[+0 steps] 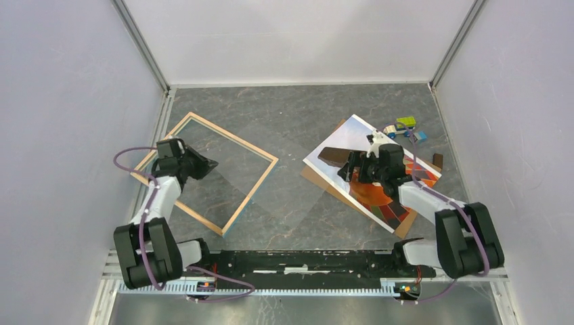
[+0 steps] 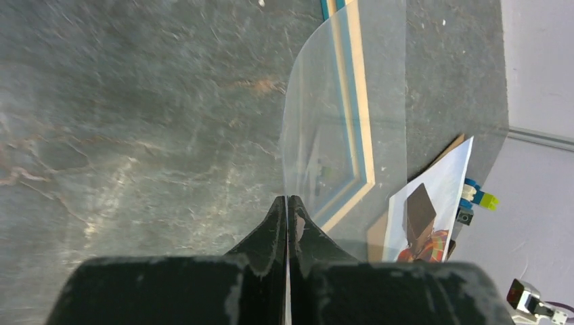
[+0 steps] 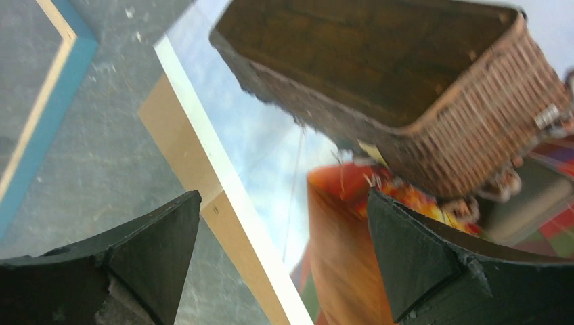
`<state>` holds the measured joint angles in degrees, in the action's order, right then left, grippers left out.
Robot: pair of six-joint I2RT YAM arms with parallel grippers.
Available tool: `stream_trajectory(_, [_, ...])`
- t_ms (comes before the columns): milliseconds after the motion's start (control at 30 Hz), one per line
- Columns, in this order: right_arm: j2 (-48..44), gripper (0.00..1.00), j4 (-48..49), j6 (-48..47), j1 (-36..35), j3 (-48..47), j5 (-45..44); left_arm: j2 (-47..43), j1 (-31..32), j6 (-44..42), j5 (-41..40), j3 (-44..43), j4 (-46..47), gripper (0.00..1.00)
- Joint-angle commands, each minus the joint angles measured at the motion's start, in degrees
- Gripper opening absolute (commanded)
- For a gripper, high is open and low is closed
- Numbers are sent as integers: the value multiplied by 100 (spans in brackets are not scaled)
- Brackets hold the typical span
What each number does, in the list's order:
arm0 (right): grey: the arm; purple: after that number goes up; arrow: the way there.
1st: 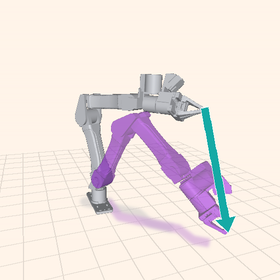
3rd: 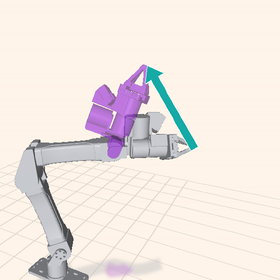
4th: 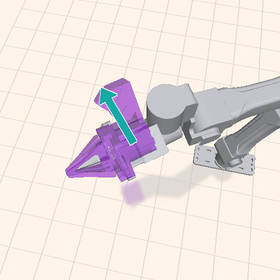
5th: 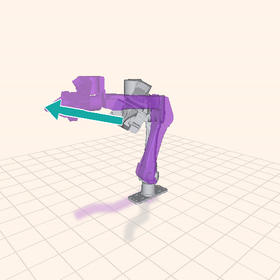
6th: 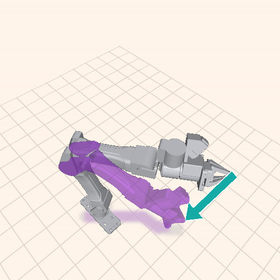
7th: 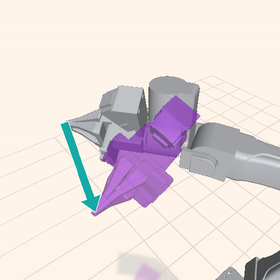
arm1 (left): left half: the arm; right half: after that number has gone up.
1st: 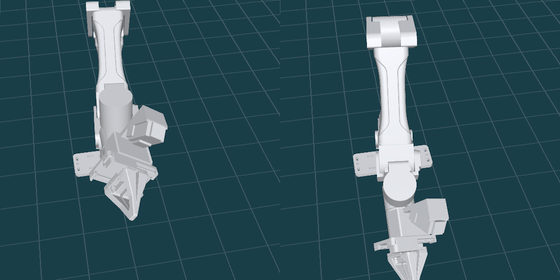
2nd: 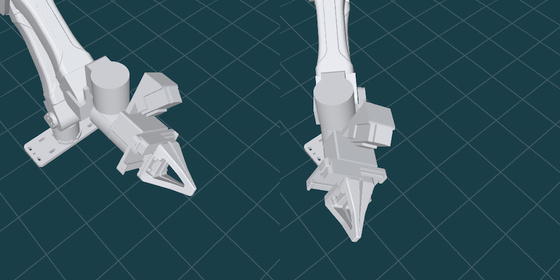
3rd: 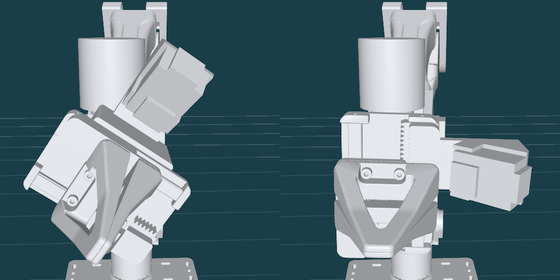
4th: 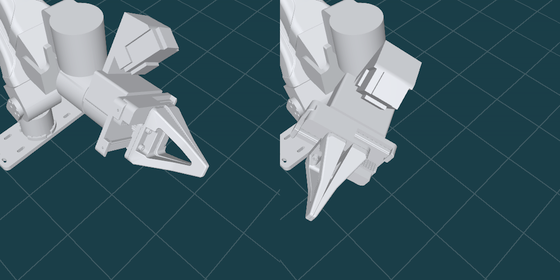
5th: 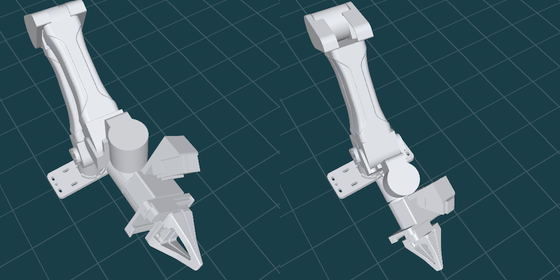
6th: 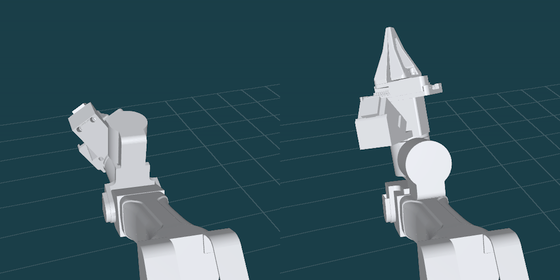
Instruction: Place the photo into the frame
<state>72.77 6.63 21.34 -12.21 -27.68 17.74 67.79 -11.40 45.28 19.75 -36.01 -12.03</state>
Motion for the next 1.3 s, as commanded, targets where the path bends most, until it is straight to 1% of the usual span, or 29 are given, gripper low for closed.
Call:
stream_trajectory(0, [598,97,1095,464,-237,-731,-241,588,-507,-1235,402,-817,-1046,2])
stream_trajectory(67, [1090,98,1127,581,-361,-1222,-362,897,-685,-1272,506,-991,-1111,2])
stream_trajectory(133, [1612,97,1144,702,-443,-1808,-192,1146,-798,-1269,629,-1083,-1011,2])
stream_trajectory(200, [2048,97,1114,818,-554,-2310,-91,1366,-884,-1326,635,-1256,-1040,2])
stream_trajectory(300, [2606,97,1100,675,-760,-2933,57,1642,-968,-1429,483,-1488,-1164,2])
stream_trajectory(400, [3233,97,1113,525,-855,-3421,504,1802,-1124,-1422,229,-1521,-1223,2])
stream_trajectory(500, [3780,96,1005,403,-883,-3860,961,1812,-1423,-1331,124,-1496,-1239,2])
stream_trajectory(533, [3900,95,942,349,-903,-3950,1006,1802,-1478,-1326,75,-1506,-1250,5])
stream_trajectory(633, [4038,96,787,168,-988,-4100,1015,1722,-1496,-1273,-57,-1468,-1277,32])
stream_trajectory(700, [4102,95,709,98,-1022,-4165,1033,1569,-1500,-1280,-140,-1418,-1326,47])
stream_trajectory(800, [4215,95,509,-24,-1056,-4276,1078,1108,-1483,-1277,-437,-1241,-1472,73])
stream_trajectory(867, [4264,95,502,-58,-1071,-4250,1167,760,-1472,-1203,-738,-1048,-1574,84])
stream_trajectory(933, [4343,96,560,-9,-1096,-4255,1244,444,-1412,-1105,-910,-852,-1657,88])
stream_trajectory(1000, [4492,96,549,58,-1109,-4372,1356,212,-1271,-1024,-820,-668,-1652,92])
stream_trajectory(1033, [4567,95,545,113,-1109,-4454,1461,151,-1161,-993,-738,-603,-1636,92])
stream_trajectory(1167, [4895,94,614,321,-1146,-4664,1836,279,-713,-896,-381,-488,-1664,92])
stream_trajectory(1267, [5029,90,712,525,-1218,-4673,2093,310,-446,-788,-518,-384,-1642,93])
